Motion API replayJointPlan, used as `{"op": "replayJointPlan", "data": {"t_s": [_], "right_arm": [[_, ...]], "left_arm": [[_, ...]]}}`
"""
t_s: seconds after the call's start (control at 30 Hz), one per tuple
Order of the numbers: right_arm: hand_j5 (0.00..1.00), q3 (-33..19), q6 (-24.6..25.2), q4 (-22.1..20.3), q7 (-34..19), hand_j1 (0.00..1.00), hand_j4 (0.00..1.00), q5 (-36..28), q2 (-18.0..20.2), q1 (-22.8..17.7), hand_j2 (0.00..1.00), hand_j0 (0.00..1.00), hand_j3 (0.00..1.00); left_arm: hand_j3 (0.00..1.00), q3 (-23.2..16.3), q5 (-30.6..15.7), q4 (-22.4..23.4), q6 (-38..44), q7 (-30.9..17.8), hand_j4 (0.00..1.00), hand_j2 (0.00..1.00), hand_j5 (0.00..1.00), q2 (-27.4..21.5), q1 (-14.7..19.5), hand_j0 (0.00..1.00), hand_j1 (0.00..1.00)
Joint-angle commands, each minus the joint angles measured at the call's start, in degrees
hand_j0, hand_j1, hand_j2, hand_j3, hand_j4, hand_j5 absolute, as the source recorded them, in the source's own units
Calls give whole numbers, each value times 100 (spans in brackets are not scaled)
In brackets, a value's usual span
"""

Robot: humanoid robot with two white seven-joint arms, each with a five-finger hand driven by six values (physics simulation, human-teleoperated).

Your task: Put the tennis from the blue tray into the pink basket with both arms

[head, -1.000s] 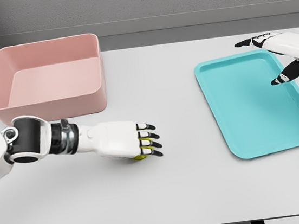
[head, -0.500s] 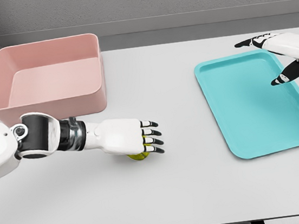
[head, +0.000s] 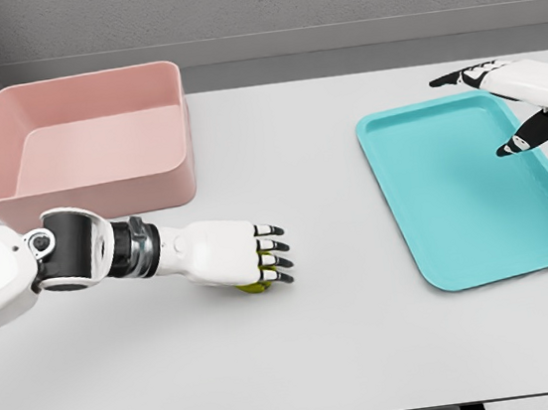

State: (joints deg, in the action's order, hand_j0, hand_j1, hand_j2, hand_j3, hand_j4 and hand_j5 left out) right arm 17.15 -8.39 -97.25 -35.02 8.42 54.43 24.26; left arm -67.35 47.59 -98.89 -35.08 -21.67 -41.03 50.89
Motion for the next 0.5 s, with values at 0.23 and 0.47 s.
{"op": "replayJointPlan", "data": {"t_s": [0.23, 0.47], "right_arm": [[100, -1, 4, -4, 2, 100, 100, -16, 7, 0, 100, 100, 100], [100, -1, 4, -4, 2, 100, 100, -16, 7, 0, 100, 100, 100]], "left_arm": [[63, -76, 40, -8, 8, -101, 63, 63, 63, -1, -9, 63, 63], [45, -155, 137, -8, 8, -101, 45, 45, 45, -1, -9, 45, 45]]}}
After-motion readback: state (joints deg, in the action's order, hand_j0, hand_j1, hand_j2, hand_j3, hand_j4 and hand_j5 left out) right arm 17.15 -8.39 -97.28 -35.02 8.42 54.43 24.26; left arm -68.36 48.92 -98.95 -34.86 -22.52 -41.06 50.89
